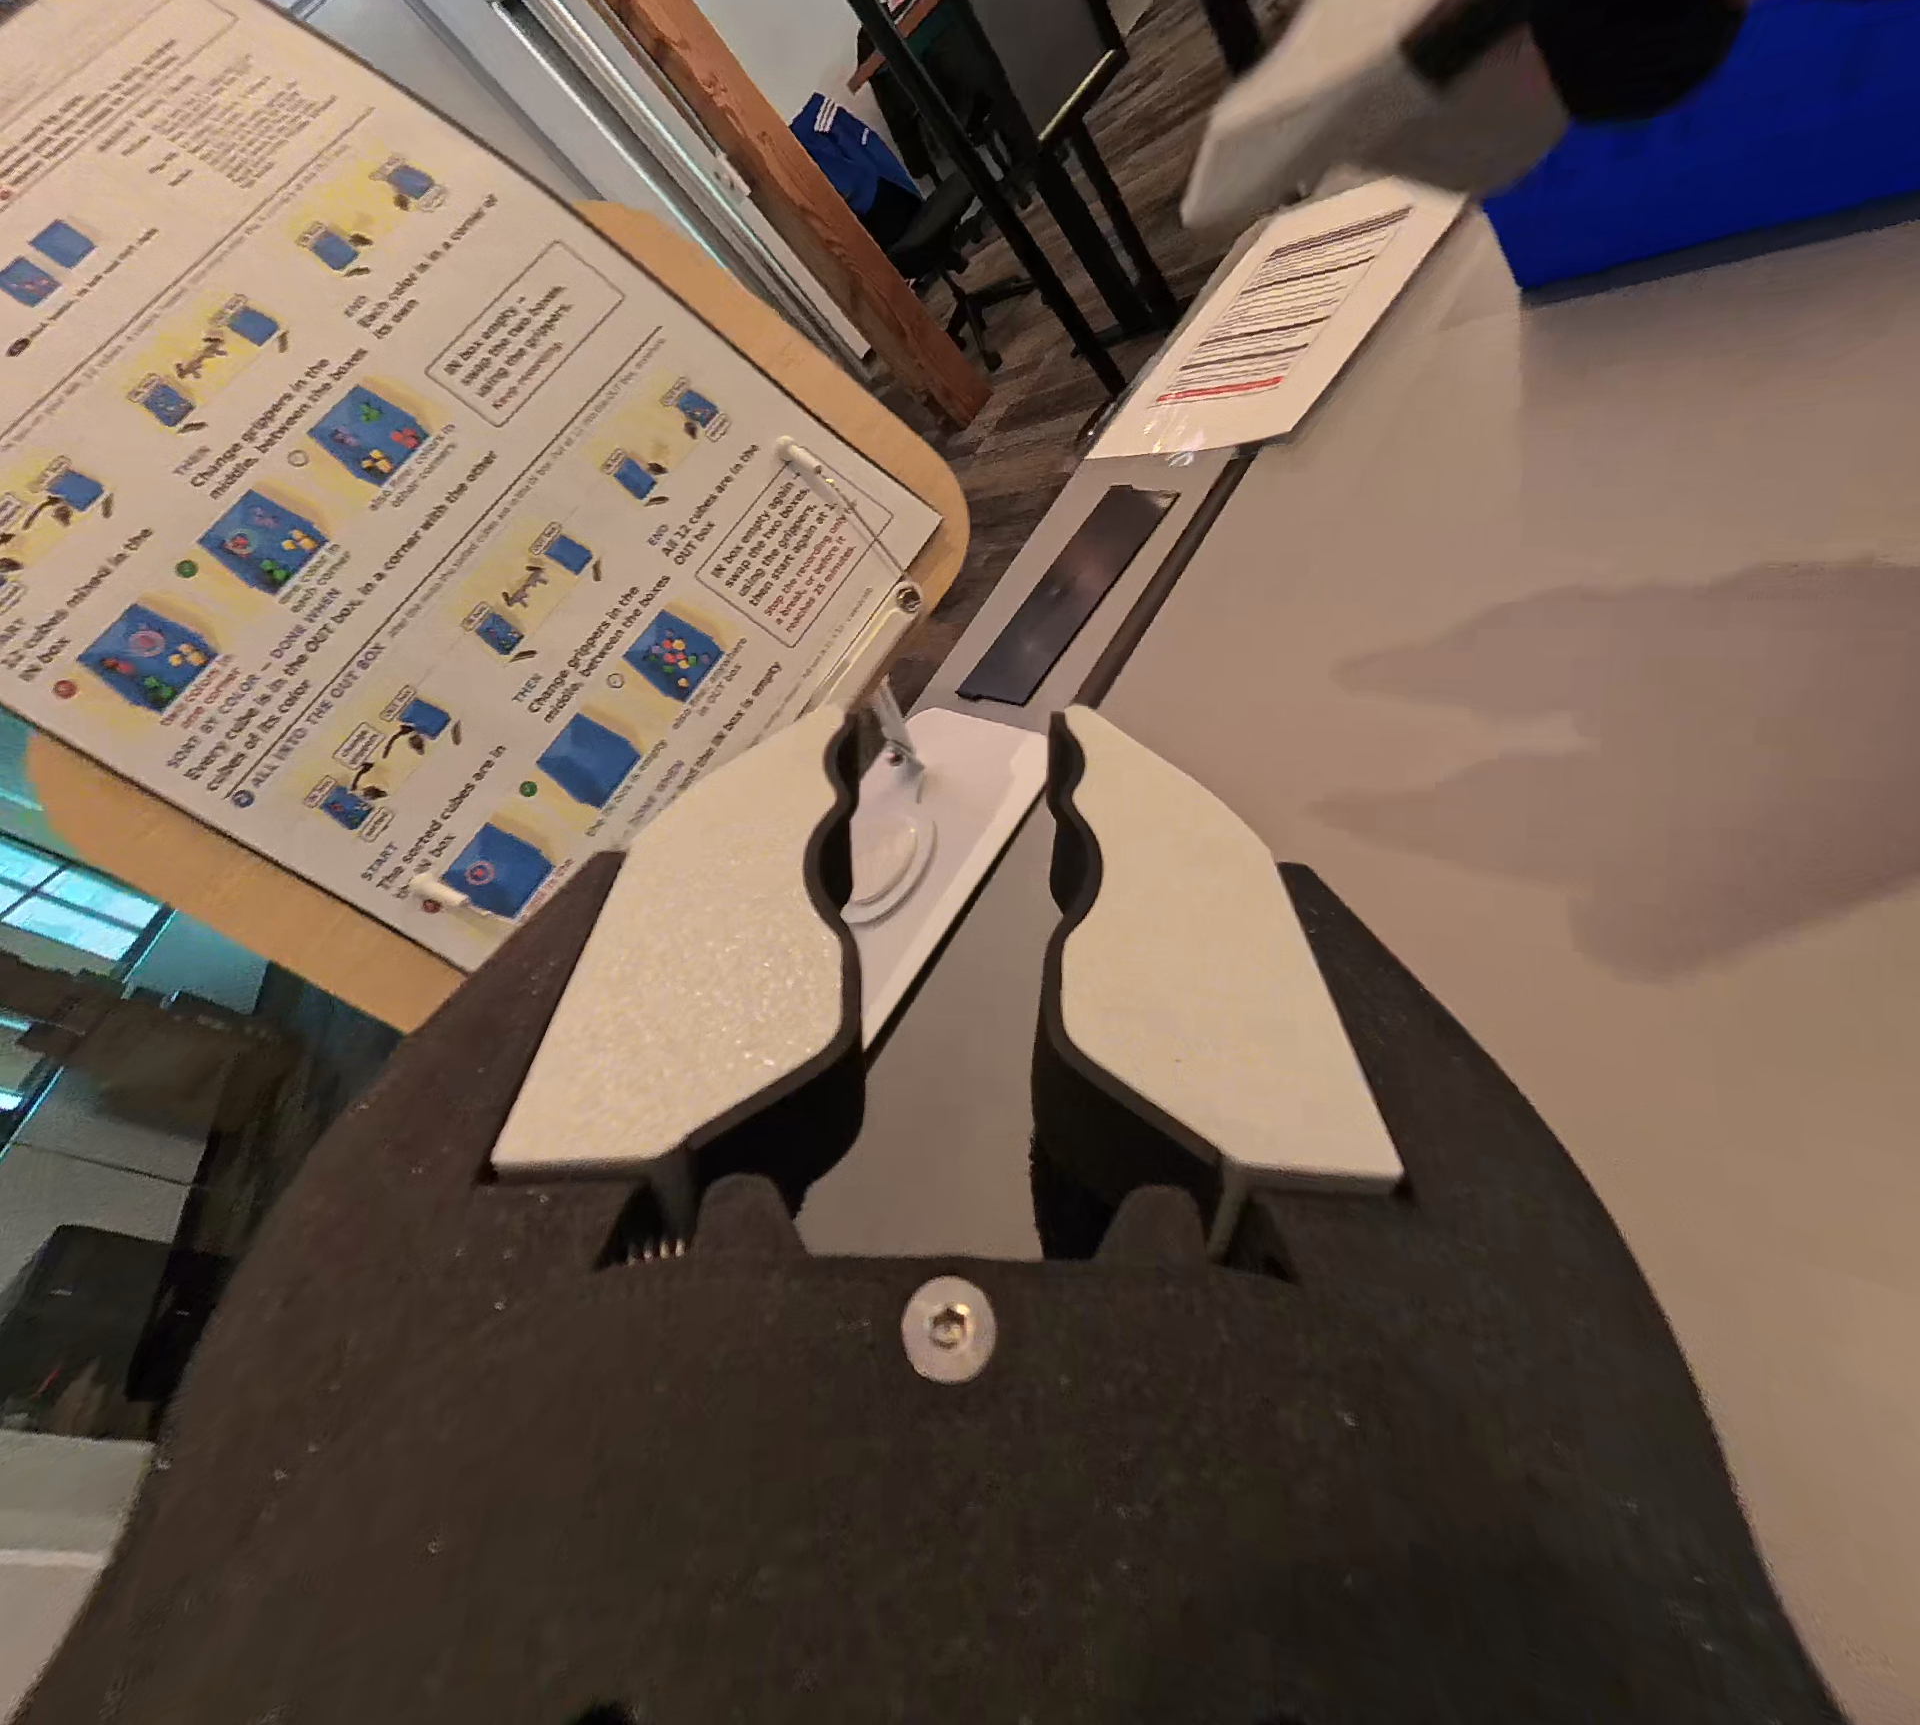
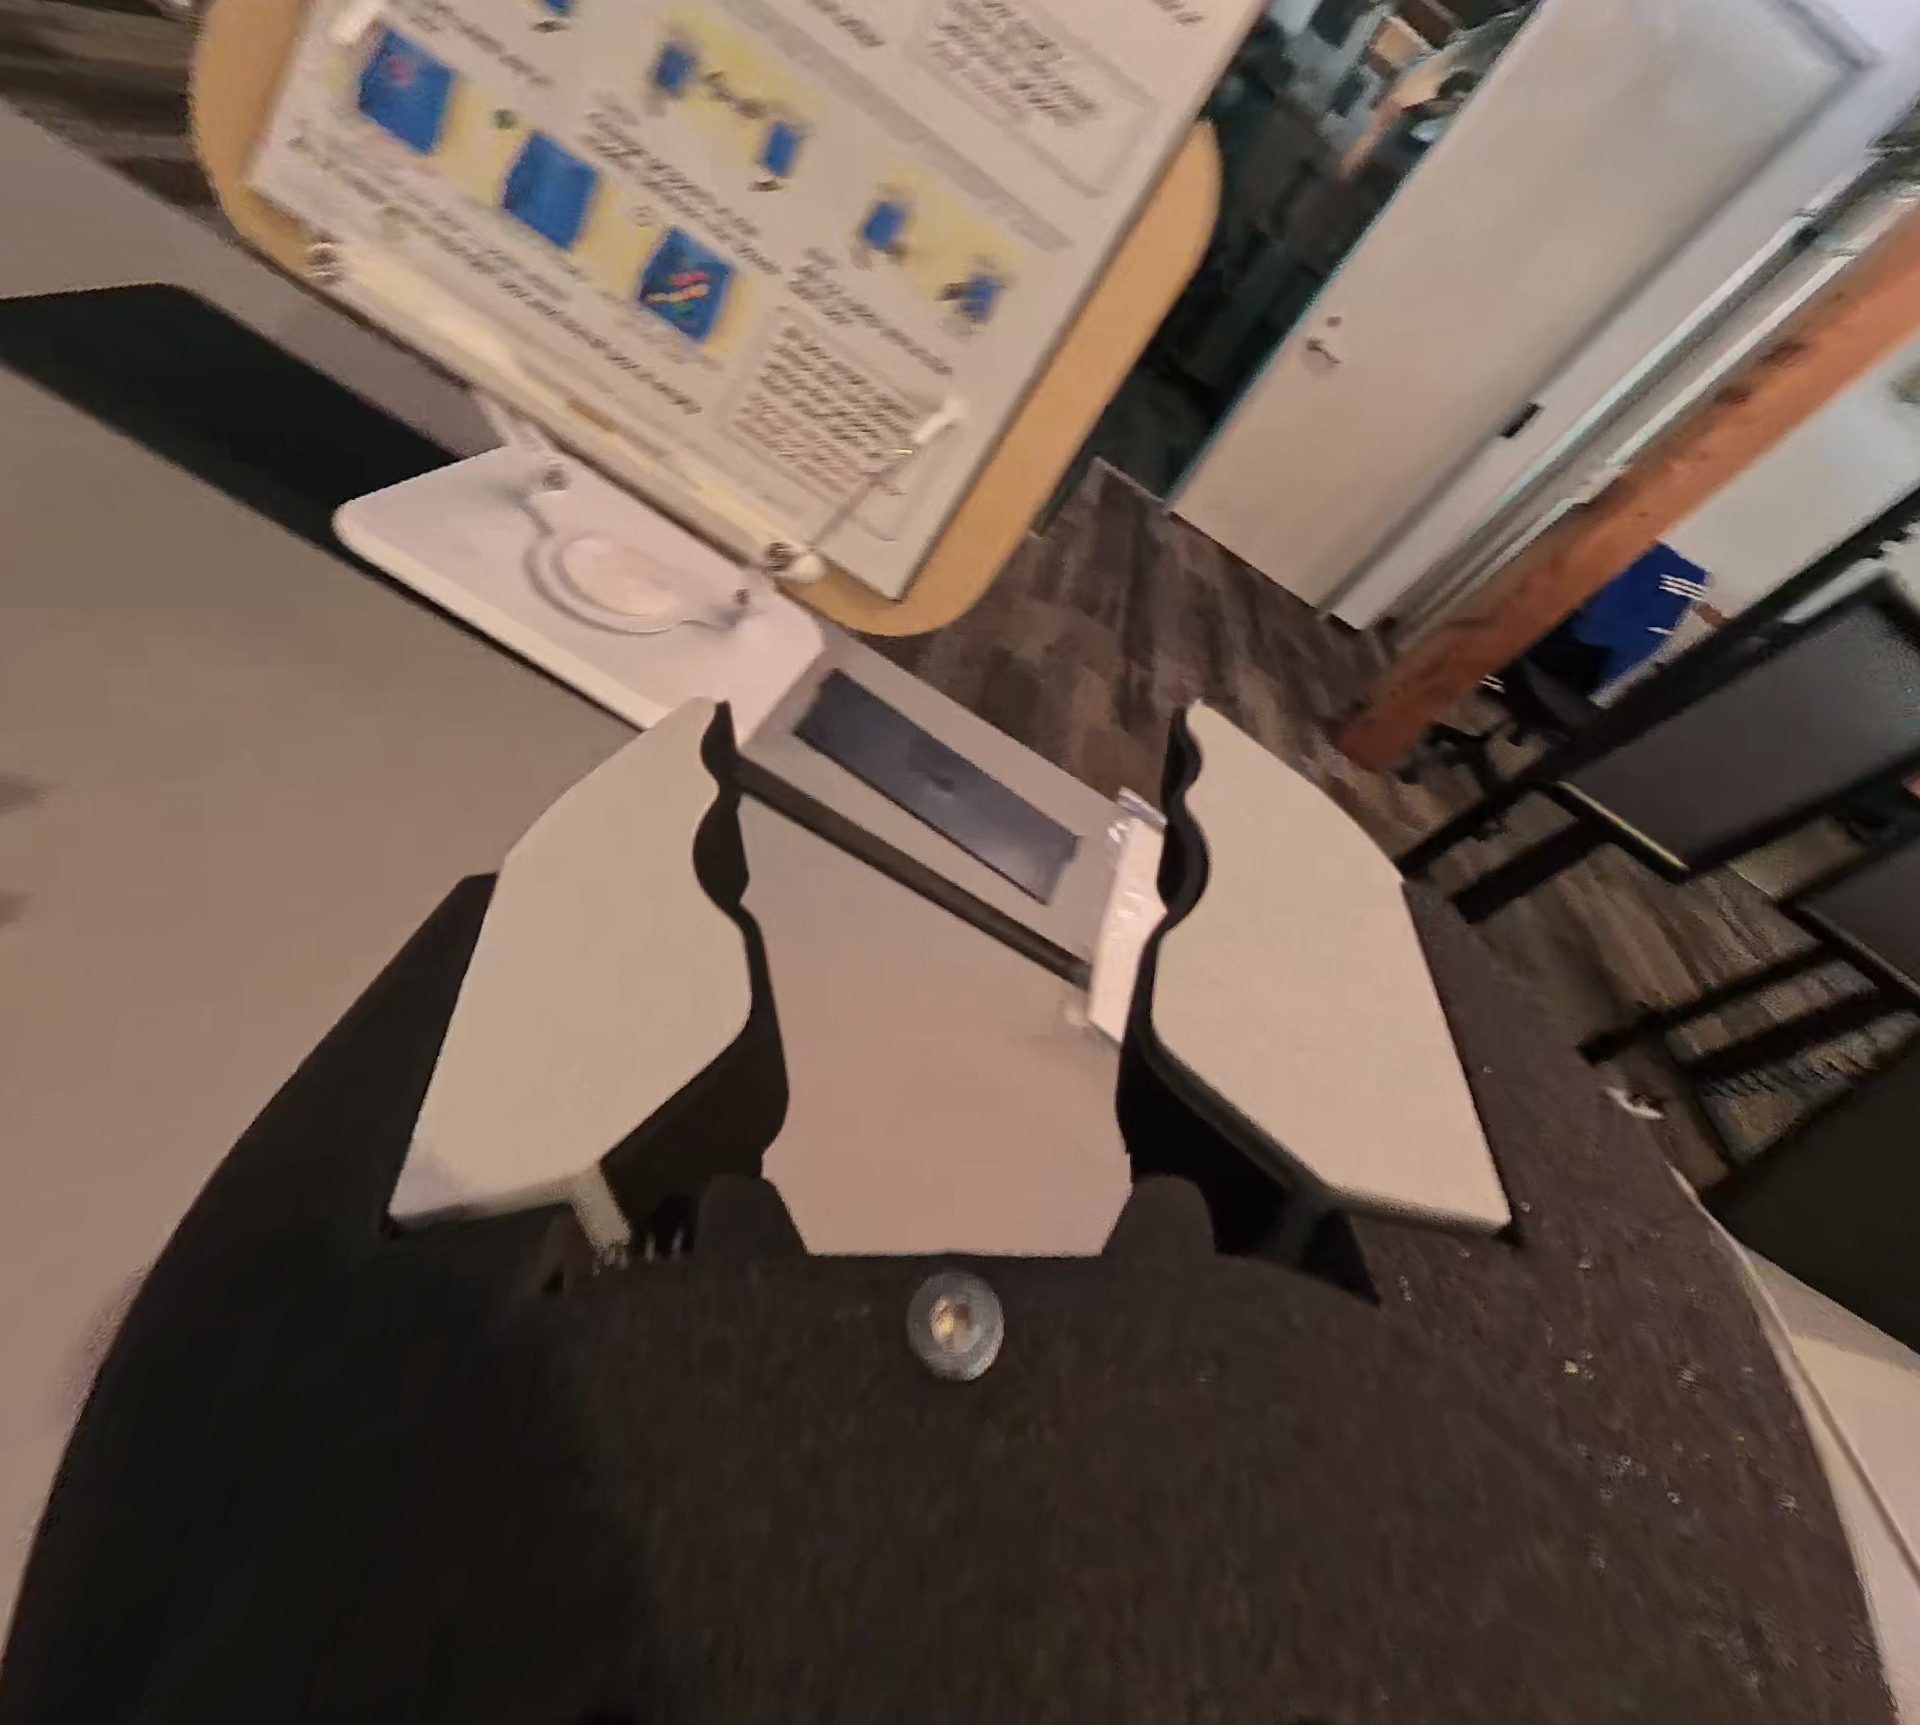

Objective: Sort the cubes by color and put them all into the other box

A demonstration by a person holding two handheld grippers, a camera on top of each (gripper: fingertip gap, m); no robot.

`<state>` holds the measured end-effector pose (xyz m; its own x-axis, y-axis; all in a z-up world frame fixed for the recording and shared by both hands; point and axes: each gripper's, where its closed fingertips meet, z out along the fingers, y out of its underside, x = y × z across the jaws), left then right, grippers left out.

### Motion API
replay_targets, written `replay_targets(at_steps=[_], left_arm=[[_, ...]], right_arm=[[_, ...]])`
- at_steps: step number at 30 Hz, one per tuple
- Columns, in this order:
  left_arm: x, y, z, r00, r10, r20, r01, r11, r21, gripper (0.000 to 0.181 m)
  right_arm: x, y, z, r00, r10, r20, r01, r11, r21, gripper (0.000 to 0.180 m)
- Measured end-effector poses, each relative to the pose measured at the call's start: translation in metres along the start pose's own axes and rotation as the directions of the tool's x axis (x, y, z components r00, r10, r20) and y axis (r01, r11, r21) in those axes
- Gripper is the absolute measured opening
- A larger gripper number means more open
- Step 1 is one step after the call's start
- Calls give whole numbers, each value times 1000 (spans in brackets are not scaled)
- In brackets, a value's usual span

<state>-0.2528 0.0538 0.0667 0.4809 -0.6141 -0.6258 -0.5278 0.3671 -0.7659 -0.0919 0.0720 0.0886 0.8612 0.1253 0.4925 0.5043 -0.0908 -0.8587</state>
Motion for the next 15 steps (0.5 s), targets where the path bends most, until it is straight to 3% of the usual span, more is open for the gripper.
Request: replay_targets(at_steps=[6,10,15], left_arm=[[-53,-5,-40,986,-68,151,66,998,22,34],[-91,-11,-82,952,-160,261,160,987,22,29],[-142,47,-144,930,28,366,77,960,-268,29]], right_arm=[[-73,-10,8,991,-67,119,60,997,56,75],[-92,-13,6,981,-56,183,46,997,59,74],[-86,0,13,975,-41,217,42,999,0,74]])
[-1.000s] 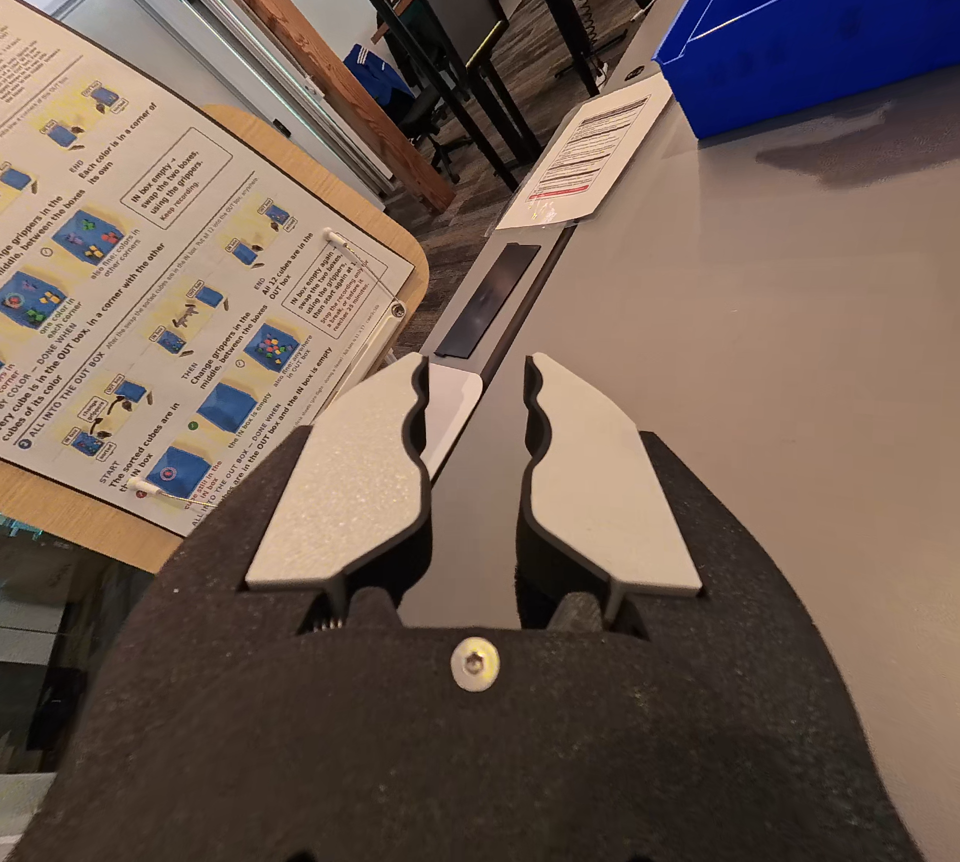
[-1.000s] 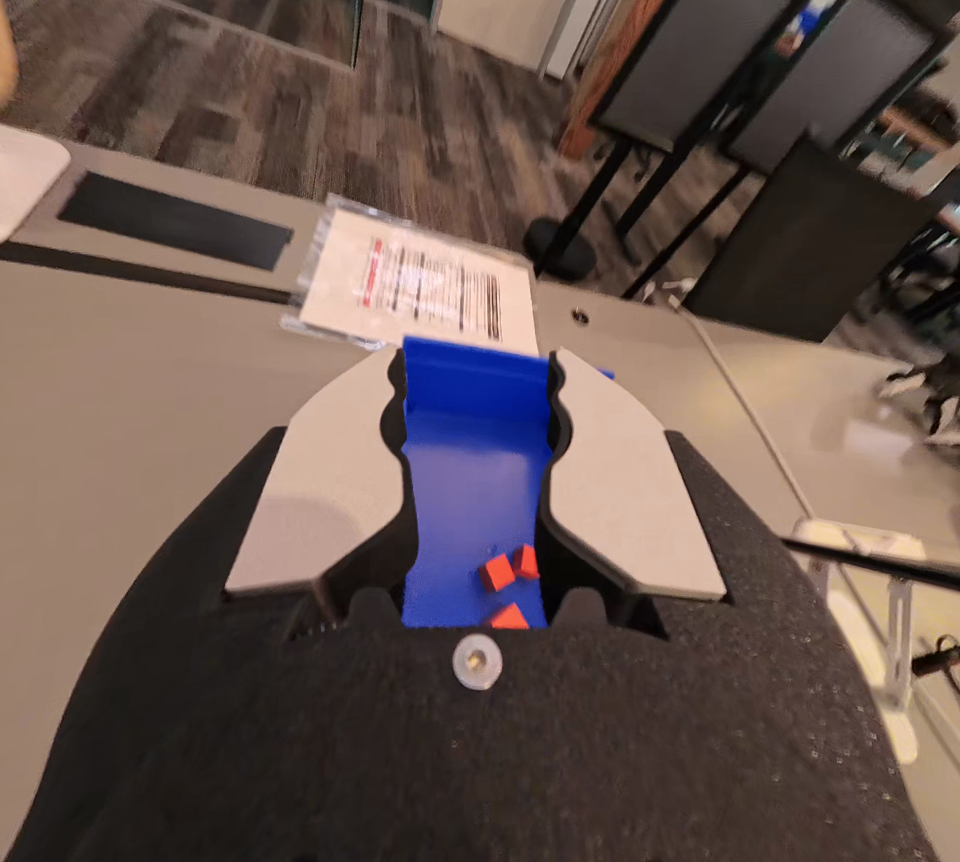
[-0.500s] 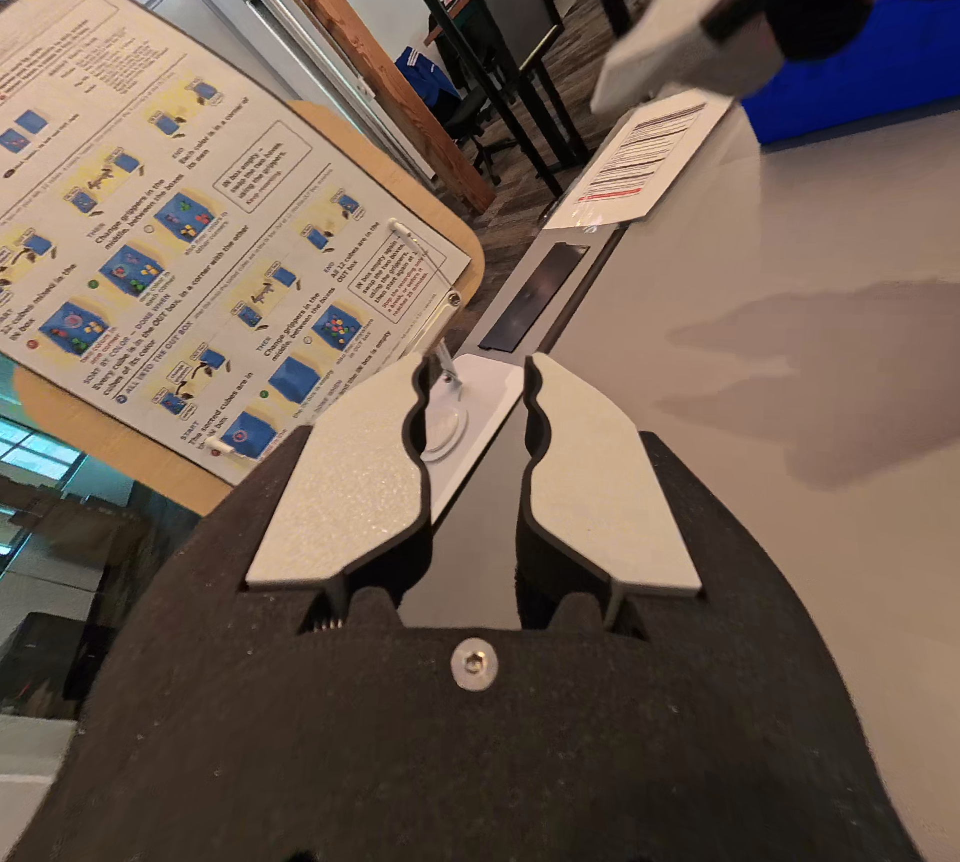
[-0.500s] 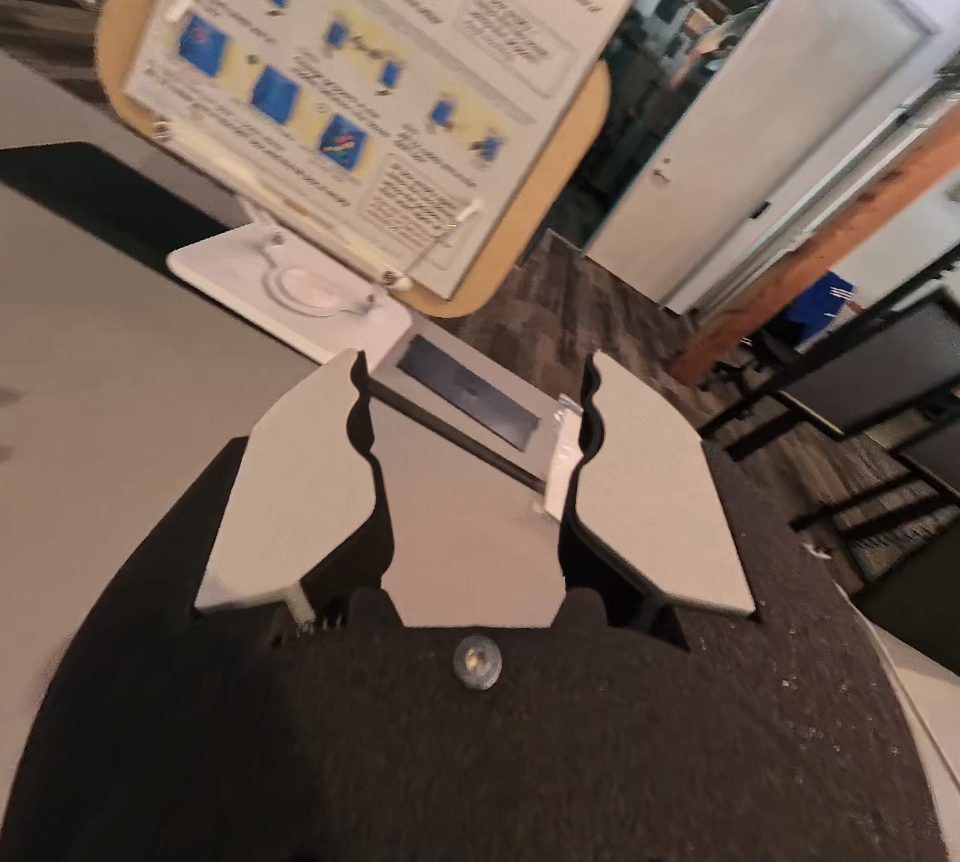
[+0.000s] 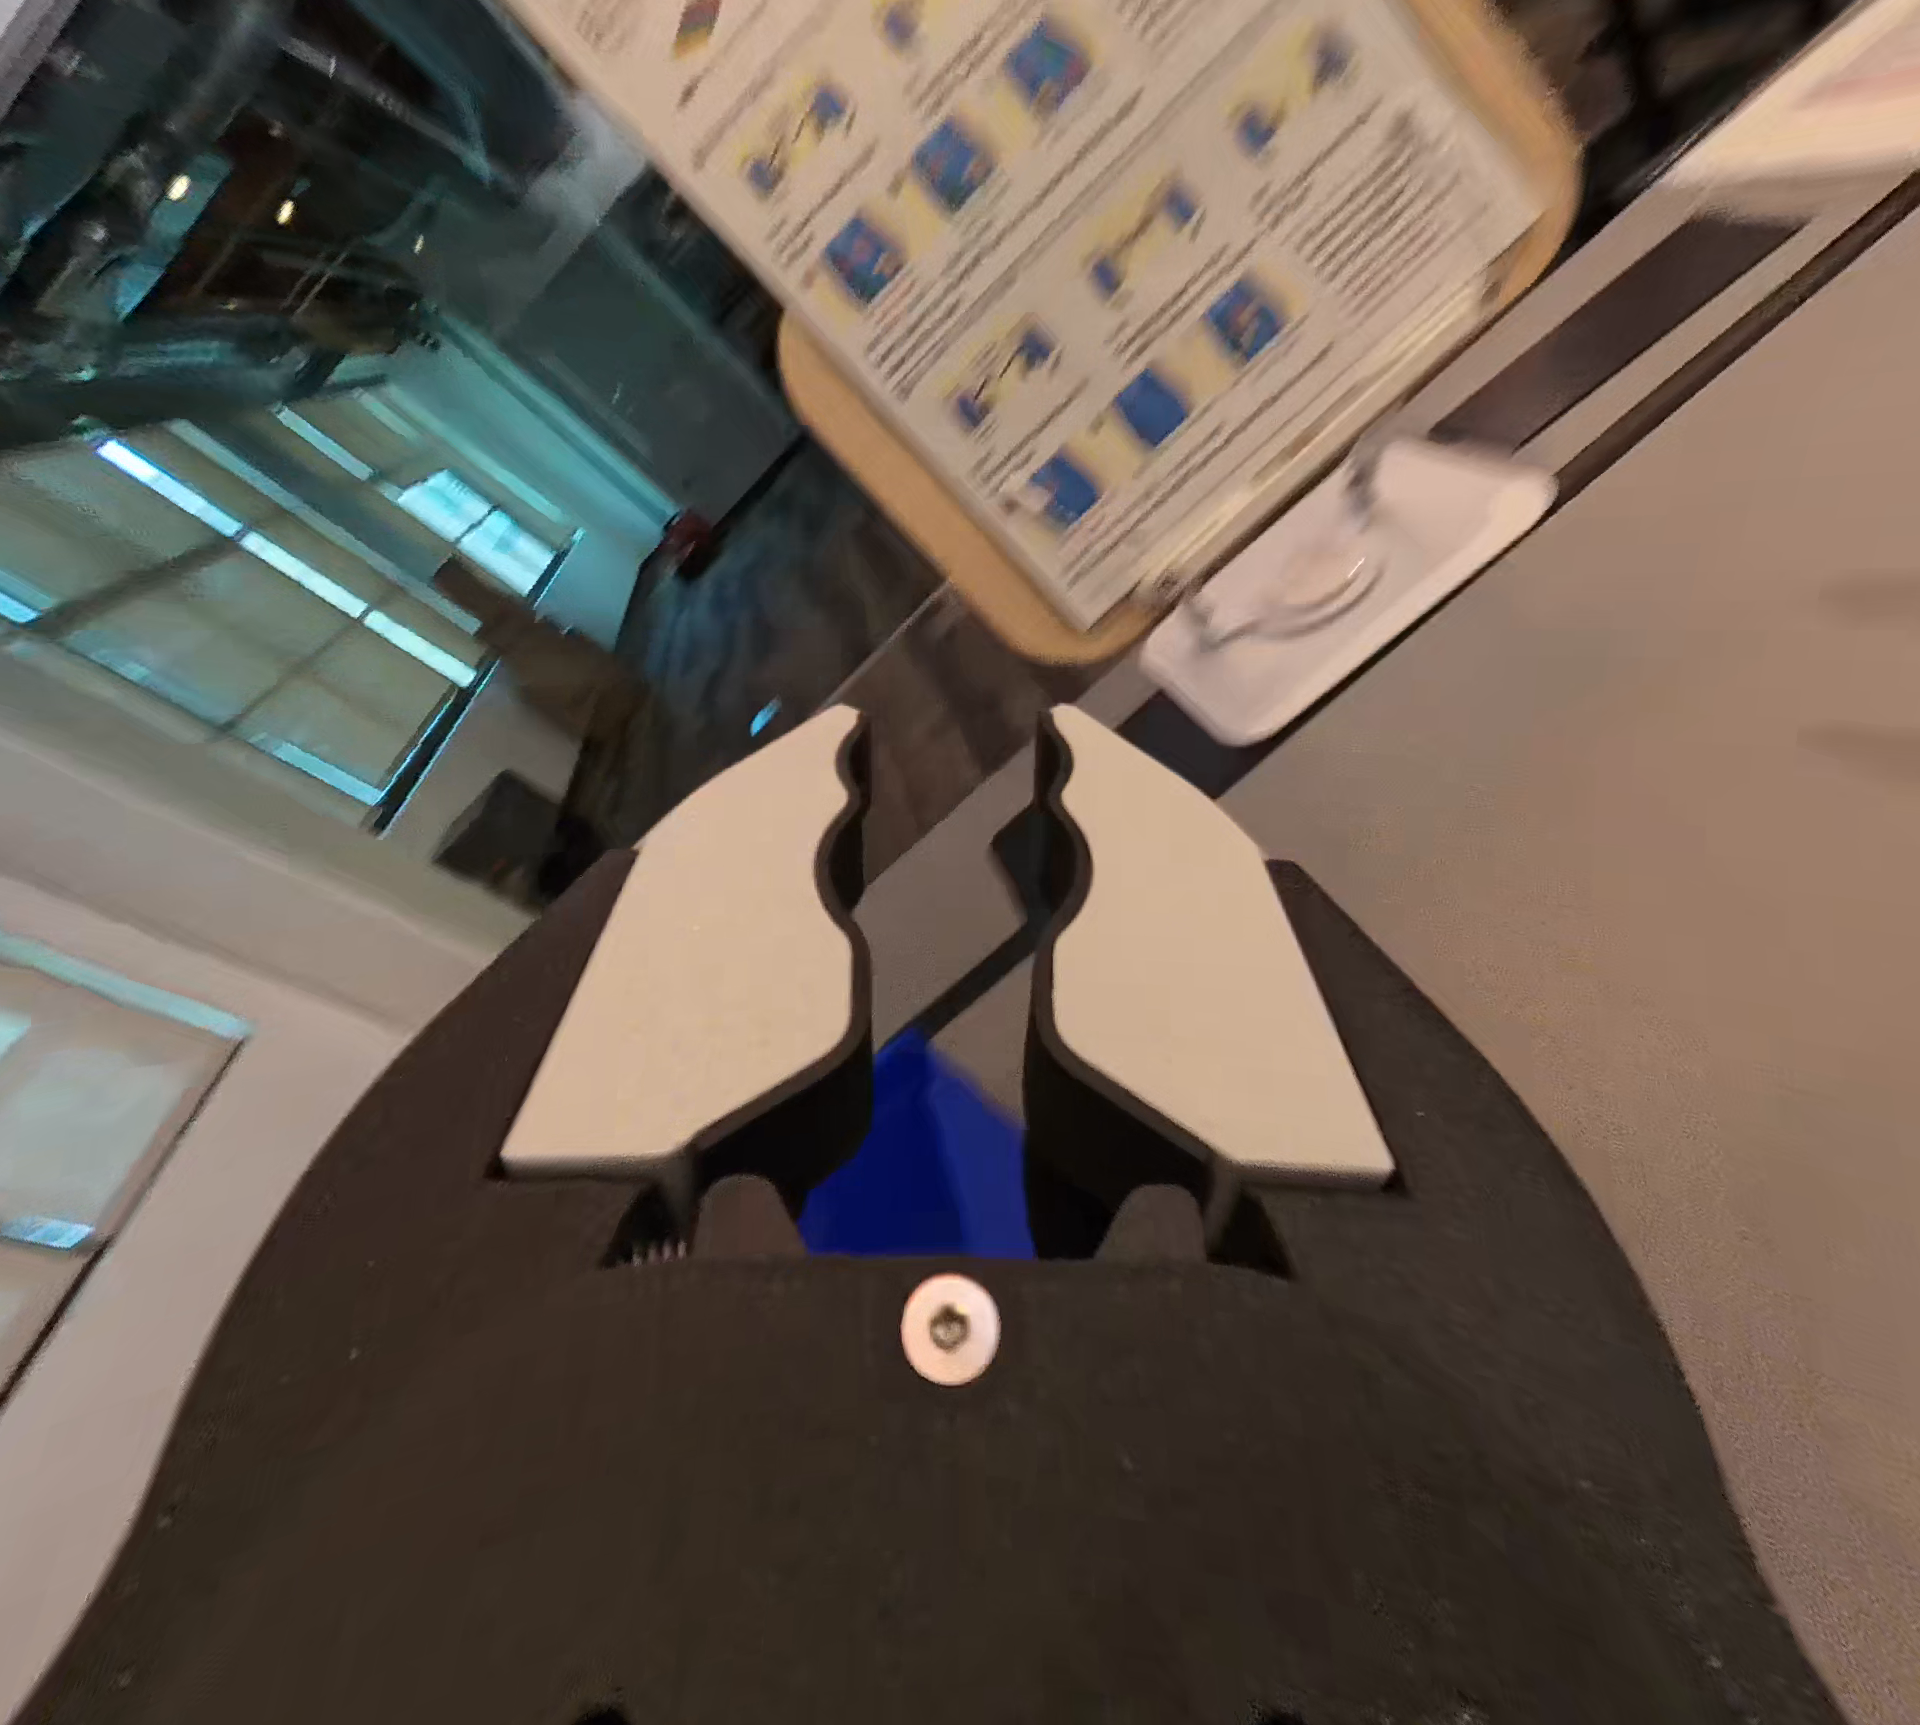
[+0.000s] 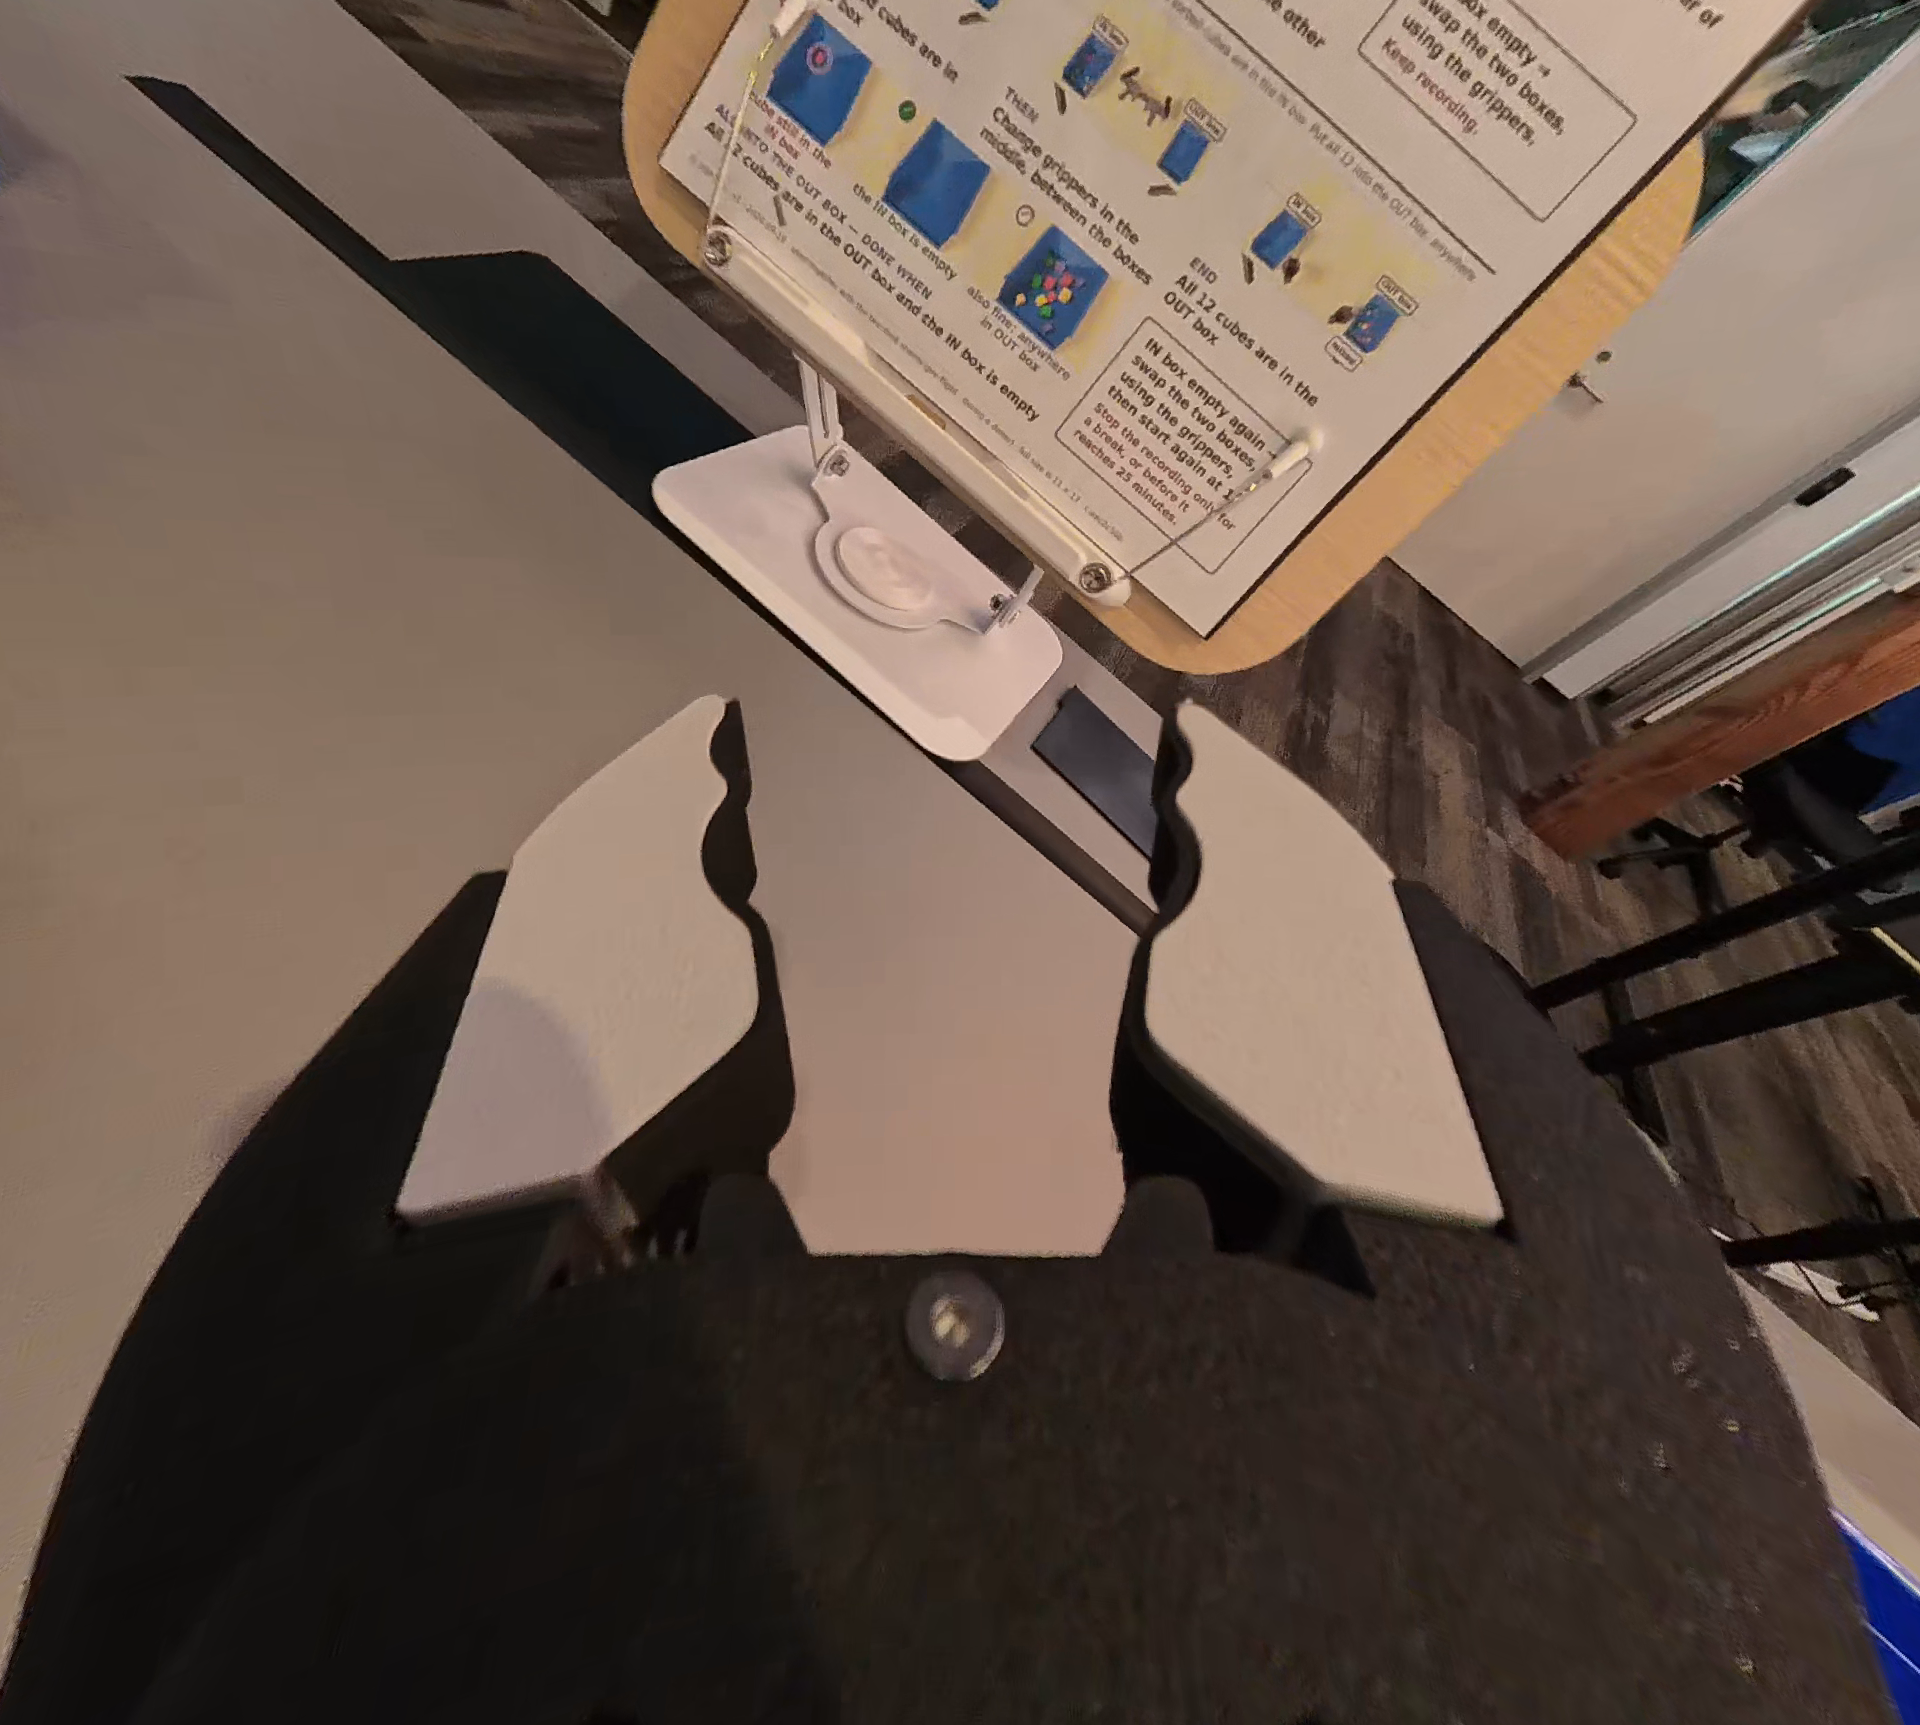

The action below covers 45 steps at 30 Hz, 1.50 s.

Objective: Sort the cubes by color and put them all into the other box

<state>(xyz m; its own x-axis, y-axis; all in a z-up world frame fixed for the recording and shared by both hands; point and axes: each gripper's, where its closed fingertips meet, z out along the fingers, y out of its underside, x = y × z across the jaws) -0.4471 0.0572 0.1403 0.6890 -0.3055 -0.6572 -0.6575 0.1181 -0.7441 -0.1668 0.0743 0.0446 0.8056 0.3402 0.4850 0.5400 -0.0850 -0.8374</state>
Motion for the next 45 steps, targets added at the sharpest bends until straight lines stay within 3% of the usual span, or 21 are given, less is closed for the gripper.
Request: replay_targets(at_steps=[5,8,11,17,22,25,28,30,33,36,39,45], left_arm=[[-56,127,-24,999,27,-29,-36,928,-372,30],[-45,201,-52,977,-89,-195,-36,829,-558,31],[-24,248,-80,915,-230,-332,-42,762,-646,34],[20,284,-99,754,-502,-424,-29,618,-785,38],[37,297,-98,713,-512,-478,-128,576,-807,38],[31,303,-89,754,-436,-492,-170,593,-787,37],[-4,320,-63,874,-309,-375,-134,588,-797,36],[-31,329,-39,925,-322,-200,25,577,-816,36],[-56,343,-4,899,-436,44,293,525,-799,34],[-72,367,18,860,-467,208,427,431,-795,33],[-72,389,30,818,-484,311,494,313,-812,32],[-72,409,50,764,-495,414,570,217,-792,29]], right_arm=[[25,10,-2,1000,9,-21,-10,999,-41,74],[37,14,-4,999,34,-21,-35,998,-51,74],[43,21,-3,998,61,-5,-61,996,-67,74],[44,41,3,998,68,10,-66,988,-143,75],[45,49,3,998,66,4,-65,982,-180,75],[46,54,3,998,62,4,-60,978,-200,75],[49,56,1,998,60,-7,-60,977,-207,75],[52,55,0,998,68,-12,-69,977,-204,74],[55,56,-1,997,73,-20,-75,976,-207,74],[60,61,-3,997,70,-33,-76,973,-218,74],[65,65,-5,996,75,-43,-83,971,-225,75],[77,71,-7,994,93,-60,-105,968,-230,74]])
